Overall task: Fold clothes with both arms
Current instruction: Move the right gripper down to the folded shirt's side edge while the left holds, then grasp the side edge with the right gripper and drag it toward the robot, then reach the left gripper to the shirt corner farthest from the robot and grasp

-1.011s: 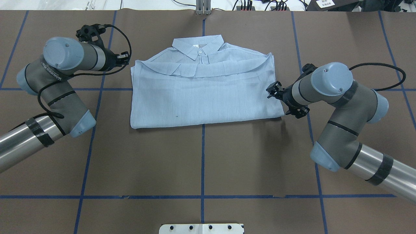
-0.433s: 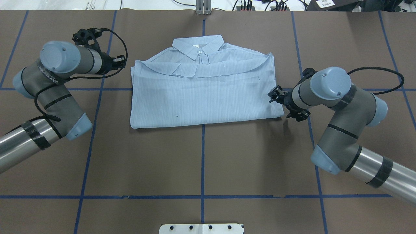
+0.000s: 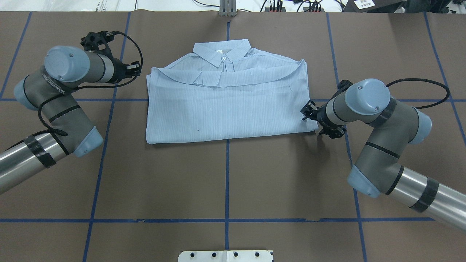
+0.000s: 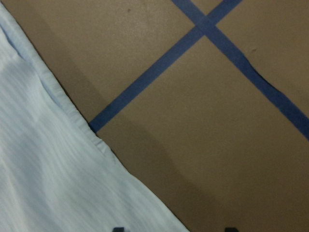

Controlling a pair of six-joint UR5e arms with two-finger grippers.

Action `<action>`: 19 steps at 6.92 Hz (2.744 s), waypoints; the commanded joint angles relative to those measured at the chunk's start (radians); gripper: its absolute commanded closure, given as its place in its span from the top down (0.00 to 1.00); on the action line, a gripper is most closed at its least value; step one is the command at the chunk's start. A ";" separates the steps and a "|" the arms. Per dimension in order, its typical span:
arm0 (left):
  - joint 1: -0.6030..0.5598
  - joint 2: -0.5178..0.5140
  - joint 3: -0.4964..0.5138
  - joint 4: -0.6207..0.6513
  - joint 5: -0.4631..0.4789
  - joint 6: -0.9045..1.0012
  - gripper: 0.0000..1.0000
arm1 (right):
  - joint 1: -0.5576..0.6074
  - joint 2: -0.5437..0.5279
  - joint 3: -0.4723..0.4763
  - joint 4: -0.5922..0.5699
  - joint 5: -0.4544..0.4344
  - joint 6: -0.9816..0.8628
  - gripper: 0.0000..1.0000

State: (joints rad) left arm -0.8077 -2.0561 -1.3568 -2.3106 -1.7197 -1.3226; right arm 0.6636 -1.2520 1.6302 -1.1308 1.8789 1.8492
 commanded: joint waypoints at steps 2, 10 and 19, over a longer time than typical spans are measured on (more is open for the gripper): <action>-0.002 0.007 -0.018 0.000 0.002 -0.001 0.36 | 0.001 -0.023 0.014 0.009 0.038 -0.008 0.00; 0.002 0.011 -0.070 0.013 -0.059 -0.007 0.36 | -0.182 -0.453 0.650 -0.219 0.395 -0.001 0.00; 0.356 0.079 -0.418 0.198 -0.290 -0.549 0.44 | -0.461 -0.448 0.660 -0.219 0.485 0.107 0.00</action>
State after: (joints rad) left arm -0.5475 -1.9712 -1.7660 -2.1136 -2.0282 -1.8008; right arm 0.2060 -1.6984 2.2911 -1.3494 2.3788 1.9563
